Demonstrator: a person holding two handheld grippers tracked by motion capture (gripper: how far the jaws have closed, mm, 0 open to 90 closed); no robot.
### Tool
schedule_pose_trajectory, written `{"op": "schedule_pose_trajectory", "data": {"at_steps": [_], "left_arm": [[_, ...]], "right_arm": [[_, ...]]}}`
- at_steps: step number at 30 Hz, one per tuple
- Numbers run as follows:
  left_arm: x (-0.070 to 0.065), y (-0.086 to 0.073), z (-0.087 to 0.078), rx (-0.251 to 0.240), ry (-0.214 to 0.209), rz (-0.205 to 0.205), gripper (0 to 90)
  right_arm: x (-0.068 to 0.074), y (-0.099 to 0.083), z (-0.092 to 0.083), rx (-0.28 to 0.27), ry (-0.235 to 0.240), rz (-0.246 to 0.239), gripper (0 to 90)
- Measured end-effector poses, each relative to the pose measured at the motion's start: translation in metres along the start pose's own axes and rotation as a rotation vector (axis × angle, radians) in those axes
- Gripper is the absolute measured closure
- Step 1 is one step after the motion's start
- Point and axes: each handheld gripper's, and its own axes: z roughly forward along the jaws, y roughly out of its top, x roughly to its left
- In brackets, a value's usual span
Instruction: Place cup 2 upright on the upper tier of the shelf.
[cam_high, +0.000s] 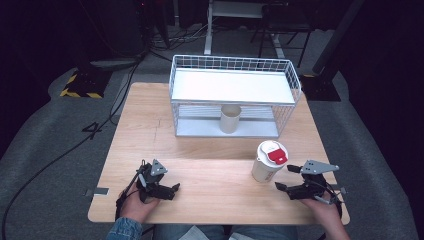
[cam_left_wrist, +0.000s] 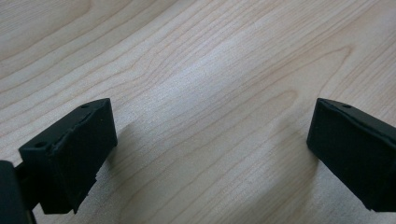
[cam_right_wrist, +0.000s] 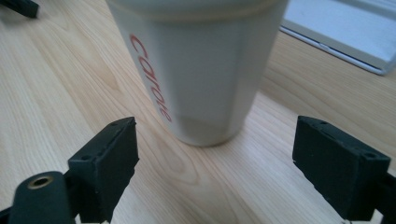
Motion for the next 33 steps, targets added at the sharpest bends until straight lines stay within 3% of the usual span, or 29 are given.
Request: {"op": "schedule_pose_trajectory", "data": {"at_steps": [13, 21, 28, 33], "left_arm": [[0.0, 0.0, 0.0, -0.002, 0.001, -0.014, 2.1], [0.0, 0.0, 0.0, 0.003, 0.007, -0.011, 2.1], [0.0, 0.0, 0.0, -0.001, 0.009, -0.022, 2.1], [0.0, 0.0, 0.0, -0.001, 0.01, -0.019, 2.2]], "right_arm": [[0.006, 0.013, 0.015, -0.106, 0.043, -0.009, 13.2], [0.004, 0.017, 0.027, -0.169, 0.022, -0.005, 9.6], [0.006, 0.021, 0.039, -0.186, 0.007, -0.01, 9.4], [0.006, 0.021, 0.044, -0.218, 0.019, 0.022, 8.5]]}}
